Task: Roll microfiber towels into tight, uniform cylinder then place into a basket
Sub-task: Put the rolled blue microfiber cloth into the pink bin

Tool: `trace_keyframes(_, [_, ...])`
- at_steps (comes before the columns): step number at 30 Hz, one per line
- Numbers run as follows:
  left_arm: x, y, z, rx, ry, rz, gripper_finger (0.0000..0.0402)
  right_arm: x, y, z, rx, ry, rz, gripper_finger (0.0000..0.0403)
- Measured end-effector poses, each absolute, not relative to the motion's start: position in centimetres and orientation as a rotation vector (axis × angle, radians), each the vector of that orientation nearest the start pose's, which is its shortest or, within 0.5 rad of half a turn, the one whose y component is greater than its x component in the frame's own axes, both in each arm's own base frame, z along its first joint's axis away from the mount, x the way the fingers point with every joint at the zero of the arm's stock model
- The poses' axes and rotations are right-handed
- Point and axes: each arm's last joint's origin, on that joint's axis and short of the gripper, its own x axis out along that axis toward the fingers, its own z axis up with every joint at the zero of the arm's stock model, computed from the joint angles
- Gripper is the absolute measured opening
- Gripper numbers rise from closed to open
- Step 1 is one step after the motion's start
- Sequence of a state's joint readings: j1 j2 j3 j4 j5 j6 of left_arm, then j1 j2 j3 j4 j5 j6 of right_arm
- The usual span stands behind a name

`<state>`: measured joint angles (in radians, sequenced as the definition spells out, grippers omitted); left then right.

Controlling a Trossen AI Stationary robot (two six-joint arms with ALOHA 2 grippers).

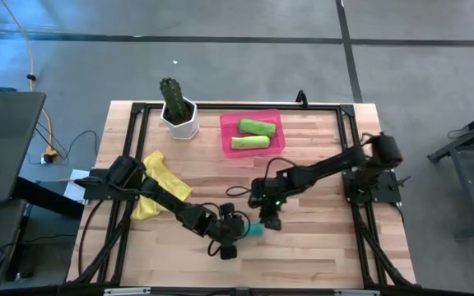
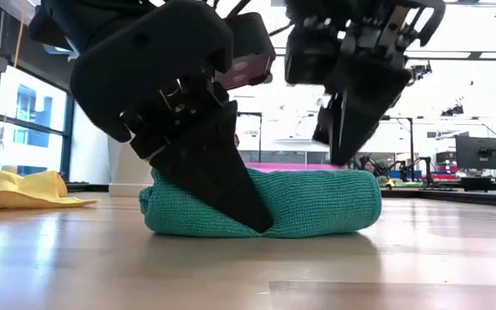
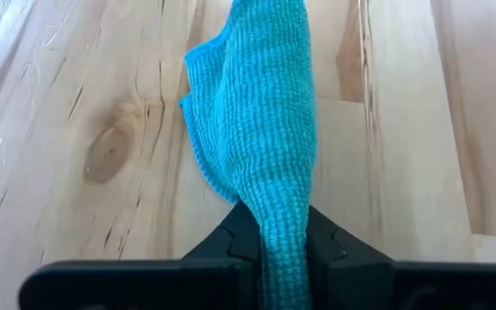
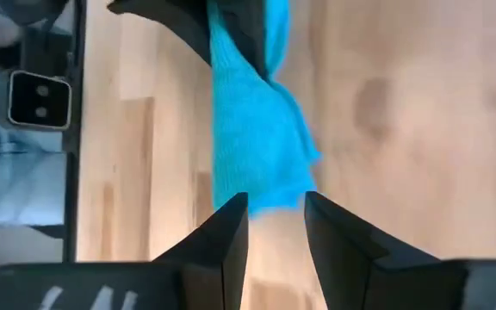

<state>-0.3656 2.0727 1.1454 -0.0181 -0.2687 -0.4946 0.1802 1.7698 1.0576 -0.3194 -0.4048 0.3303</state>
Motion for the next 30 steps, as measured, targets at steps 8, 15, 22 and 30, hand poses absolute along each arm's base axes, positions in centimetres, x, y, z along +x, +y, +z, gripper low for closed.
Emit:
trace_keyframes(8, [37.6,-10.7,13.5,-0.101,0.845,0.135,0.0022,30.3,7.5,22.5,0.193,1.026,0.261,0.0108])
trace_keyframes(15, [37.6,-4.2,19.0,0.072,0.727,0.298,0.0025,27.2,8.1,26.0,0.076,0.953,0.196,0.0108])
trace_keyframes(22, [37.6,4.8,21.7,0.28,0.66,0.479,0.0027,25.4,8.2,28.1,0.023,0.891,0.251,0.0108])
trace_keyframes(30, [37.4,12.2,21.2,0.287,0.611,0.412,0.0026,24.1,7.8,28.8,0.006,0.905,0.223,0.0108])
